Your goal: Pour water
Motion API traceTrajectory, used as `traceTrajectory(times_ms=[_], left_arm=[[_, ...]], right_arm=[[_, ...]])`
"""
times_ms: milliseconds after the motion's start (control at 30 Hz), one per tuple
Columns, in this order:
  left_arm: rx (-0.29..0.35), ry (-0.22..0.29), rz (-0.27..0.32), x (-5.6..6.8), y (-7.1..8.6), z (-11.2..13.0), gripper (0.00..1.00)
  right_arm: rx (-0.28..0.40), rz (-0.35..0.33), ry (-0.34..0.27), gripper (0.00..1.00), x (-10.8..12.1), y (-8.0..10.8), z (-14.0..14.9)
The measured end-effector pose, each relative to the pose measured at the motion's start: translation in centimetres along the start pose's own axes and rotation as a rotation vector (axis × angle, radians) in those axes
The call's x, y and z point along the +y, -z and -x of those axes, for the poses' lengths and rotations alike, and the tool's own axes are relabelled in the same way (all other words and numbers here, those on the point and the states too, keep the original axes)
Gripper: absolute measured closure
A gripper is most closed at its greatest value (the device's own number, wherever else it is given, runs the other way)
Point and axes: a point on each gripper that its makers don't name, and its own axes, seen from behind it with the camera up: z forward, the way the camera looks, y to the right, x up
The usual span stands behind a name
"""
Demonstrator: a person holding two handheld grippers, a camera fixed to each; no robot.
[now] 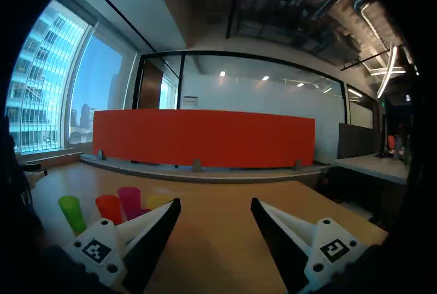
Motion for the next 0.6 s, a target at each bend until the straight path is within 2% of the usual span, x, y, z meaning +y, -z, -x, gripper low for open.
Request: traceTrajectory(times_ms=[600], left_arm=[[0.0,0.0,0.0,0.1,0.0,0.1,0.03]], right_arm=[[0.05,-0.022,-0.016,0.0,-1.7,-2.2,1.2]])
